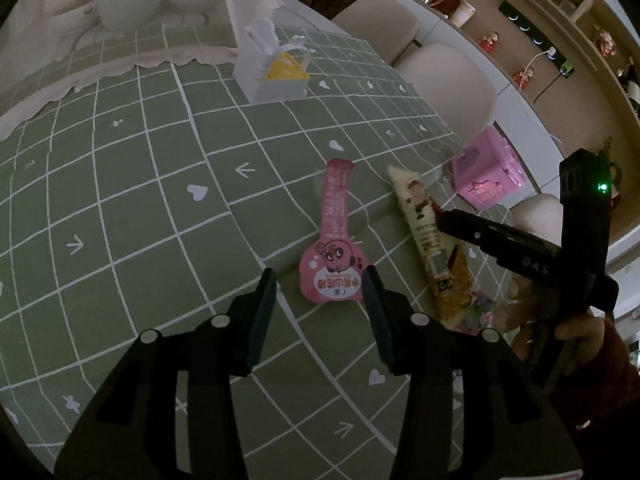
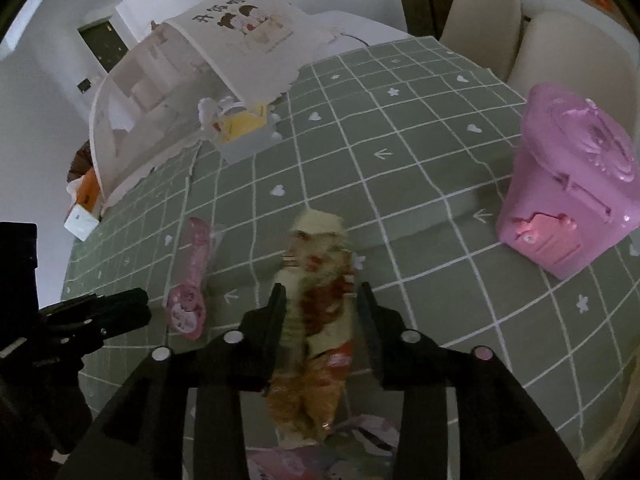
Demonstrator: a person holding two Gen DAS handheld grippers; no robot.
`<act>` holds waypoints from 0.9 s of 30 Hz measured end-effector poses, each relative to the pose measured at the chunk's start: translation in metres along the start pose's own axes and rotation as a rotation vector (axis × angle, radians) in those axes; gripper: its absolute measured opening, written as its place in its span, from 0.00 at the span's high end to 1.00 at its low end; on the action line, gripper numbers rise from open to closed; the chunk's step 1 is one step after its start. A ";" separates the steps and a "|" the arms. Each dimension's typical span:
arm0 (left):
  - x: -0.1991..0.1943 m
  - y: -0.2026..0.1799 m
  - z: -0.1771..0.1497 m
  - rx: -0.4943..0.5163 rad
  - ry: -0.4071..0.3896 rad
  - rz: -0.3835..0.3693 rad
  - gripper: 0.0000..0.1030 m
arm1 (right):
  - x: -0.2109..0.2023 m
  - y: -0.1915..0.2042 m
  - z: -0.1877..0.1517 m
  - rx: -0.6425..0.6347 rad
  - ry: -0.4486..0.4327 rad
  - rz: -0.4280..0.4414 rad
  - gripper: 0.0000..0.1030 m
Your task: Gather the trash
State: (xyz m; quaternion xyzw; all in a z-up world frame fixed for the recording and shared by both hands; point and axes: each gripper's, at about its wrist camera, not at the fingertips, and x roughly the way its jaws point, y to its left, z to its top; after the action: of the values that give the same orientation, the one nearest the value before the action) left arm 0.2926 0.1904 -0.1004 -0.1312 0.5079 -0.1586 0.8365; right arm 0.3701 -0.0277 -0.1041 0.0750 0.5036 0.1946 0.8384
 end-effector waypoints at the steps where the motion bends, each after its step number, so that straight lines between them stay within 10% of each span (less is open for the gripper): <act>1: 0.000 0.001 0.000 0.000 -0.001 0.003 0.59 | 0.002 0.002 -0.001 -0.009 0.007 0.000 0.65; 9: -0.005 0.010 0.000 -0.020 -0.009 0.018 0.59 | 0.018 0.017 -0.001 -0.072 0.068 -0.007 0.70; 13: -0.002 0.007 0.001 -0.009 -0.004 0.002 0.57 | -0.004 0.020 0.004 -0.096 -0.001 -0.045 0.86; 27: 0.039 -0.025 0.003 0.016 -0.027 0.211 0.58 | -0.111 -0.008 -0.020 -0.015 -0.202 -0.081 0.86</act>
State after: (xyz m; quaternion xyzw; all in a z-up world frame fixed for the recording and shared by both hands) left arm 0.3089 0.1518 -0.1214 -0.0722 0.5064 -0.0719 0.8562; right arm 0.3089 -0.0809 -0.0260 0.0675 0.4176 0.1559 0.8926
